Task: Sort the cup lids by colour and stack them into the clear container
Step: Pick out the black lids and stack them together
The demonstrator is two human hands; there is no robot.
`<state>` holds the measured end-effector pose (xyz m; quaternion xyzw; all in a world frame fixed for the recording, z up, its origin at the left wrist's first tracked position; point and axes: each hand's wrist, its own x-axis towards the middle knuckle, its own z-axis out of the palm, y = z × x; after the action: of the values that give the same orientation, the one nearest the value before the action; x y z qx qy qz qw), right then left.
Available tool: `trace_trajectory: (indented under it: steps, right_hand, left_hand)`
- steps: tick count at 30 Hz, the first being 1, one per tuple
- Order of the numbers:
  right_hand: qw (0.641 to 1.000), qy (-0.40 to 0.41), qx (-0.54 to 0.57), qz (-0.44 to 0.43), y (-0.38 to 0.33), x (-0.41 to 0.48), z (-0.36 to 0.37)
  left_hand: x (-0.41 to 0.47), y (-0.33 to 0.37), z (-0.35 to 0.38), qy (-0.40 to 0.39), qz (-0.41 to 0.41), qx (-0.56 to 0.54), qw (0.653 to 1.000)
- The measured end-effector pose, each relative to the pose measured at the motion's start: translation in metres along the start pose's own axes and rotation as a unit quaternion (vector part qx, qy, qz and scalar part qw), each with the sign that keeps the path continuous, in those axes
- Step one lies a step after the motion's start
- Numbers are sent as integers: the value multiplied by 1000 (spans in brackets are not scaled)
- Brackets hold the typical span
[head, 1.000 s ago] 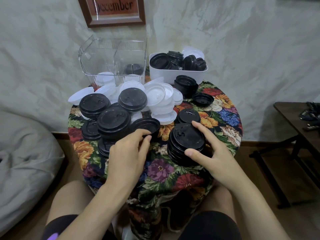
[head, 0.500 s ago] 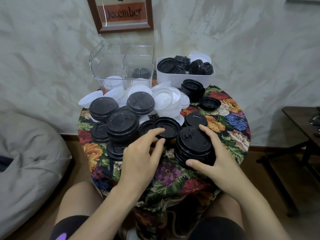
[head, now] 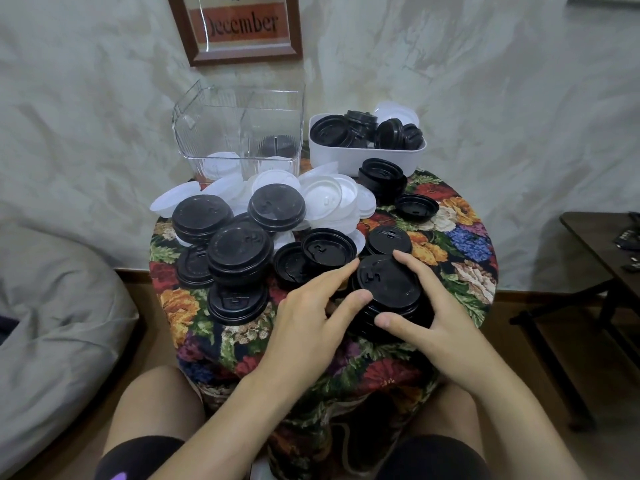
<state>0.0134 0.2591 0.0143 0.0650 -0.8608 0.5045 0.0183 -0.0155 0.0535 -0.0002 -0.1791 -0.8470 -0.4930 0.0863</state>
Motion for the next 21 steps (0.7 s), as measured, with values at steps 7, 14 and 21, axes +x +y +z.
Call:
trace_trajectory:
  steps: [7,14,21]
  right_hand:
    - [1000,-1,5,0,-4,3,9]
    - [1000,-15,23,7,-11,6,21]
    - [999,-23,32,7,-14,6,20]
  left_hand:
    - [6,5,-28,109,67,73,989]
    - [81,-11,-89,96,-30,350,931]
    - [108,-19,-93,37,-62,409,910]
